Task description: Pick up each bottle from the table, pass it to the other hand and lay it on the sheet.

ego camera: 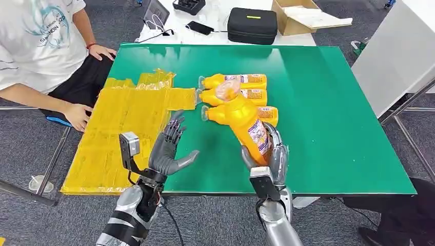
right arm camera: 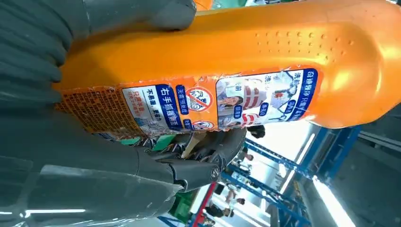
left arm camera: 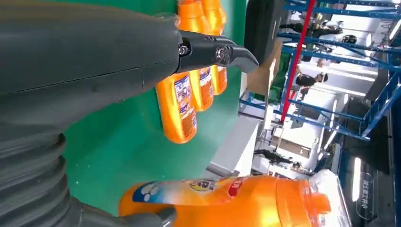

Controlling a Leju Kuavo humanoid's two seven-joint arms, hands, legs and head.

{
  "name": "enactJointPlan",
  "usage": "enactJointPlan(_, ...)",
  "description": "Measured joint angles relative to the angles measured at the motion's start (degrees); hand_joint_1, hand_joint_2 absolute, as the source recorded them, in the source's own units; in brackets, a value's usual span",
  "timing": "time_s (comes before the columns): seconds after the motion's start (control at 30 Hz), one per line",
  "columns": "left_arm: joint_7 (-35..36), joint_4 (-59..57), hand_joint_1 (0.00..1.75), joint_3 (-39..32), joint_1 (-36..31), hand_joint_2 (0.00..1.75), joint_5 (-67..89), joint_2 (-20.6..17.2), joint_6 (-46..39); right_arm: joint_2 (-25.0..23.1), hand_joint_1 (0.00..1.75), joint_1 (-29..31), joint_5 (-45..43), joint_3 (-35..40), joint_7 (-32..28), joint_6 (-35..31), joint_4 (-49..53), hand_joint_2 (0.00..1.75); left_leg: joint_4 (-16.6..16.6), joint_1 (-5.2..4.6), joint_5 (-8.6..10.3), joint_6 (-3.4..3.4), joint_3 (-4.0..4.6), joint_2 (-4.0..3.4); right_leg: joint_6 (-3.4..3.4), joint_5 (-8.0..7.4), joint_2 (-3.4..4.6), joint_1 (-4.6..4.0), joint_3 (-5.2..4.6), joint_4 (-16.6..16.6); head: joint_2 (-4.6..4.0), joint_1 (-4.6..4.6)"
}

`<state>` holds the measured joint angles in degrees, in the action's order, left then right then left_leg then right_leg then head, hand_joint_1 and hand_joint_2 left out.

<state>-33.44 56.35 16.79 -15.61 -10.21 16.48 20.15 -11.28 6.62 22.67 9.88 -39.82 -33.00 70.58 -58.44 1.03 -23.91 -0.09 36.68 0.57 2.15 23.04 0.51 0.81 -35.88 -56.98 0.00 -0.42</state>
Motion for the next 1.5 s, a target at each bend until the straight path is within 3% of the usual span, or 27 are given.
enactJointPlan(0.27,0.4,-0.9,0.0,2.3,-0.9,1.75,-0.6,-0.1,4.4,0.0,1.75,1.8,-1.9,6.7,0.0,-5.8,-5.3,1.75,0.0,0.0,0.0,0.0,0.01,-0.01,0.0,0.0,0.01,0.0,-0.02,0.0,0.0,0.0)
enactJointPlan(0.47,1.2,-3.0,0.0,3.9,-1.9,1.75,-2.2,-0.1,6.2,-0.8,1.75,3.2,4.1,11.6,0.0,-6.6,-9.4,1.75,0.0,0.01,0.01,0.0,0.01,-0.01,0.0,0.0,0.0,-0.01,-0.02,0.0,0.0,0.0)
enactJointPlan(1.13,4.7,-9.5,0.0,3.8,-3.4,1.75,-9.6,0.1,8.1,-4.8,1.75,3.7,15.5,13.2,-0.3,-7.2,-15.0,1.75,0.0,0.01,0.01,0.0,0.02,-0.03,0.0,0.0,0.01,-0.01,-0.07,0.0,0.0,0.0)
enactJointPlan(1.17,4.9,-9.7,0.24,3.8,-3.4,1.75,-10.5,0.1,8.5,-4.9,1.75,3.8,15.5,13.3,-0.3,-7.2,-15.4,1.75,0.0,0.01,0.01,0.0,0.02,-0.03,0.0,0.0,0.01,-0.01,-0.06,0.0,0.02,0.0)
enactJointPlan(1.2,5.0,-9.9,1.5,3.7,-3.4,1.75,-11.6,0.1,9.2,-5.0,1.75,3.9,15.4,13.4,-0.3,-7.2,-15.9,1.75,0.0,0.01,0.0,0.0,0.02,-0.02,0.0,0.0,0.01,-0.01,-0.06,0.0,0.0,0.0)
enactJointPlan(1.23,5.2,-10.1,1.75,3.4,-3.4,1.75,-12.6,0.1,10.0,-5.1,1.75,4.1,15.1,13.7,-0.3,-7.1,-16.5,1.75,0.0,0.01,0.0,0.0,0.02,-0.03,0.0,0.0,0.01,-0.01,-0.07,0.0,0.0,-0.02)
enactJointPlan(1.5,5.6,-10.5,1.75,2.3,-2.9,1.75,-15.0,0.3,11.7,-5.6,1.75,5.5,13.9,14.4,-0.3,-7.2,-19.6,1.75,0.0,0.0,0.0,0.0,0.02,-0.03,0.0,0.0,0.01,0.0,-0.07,0.0,0.0,0.02)
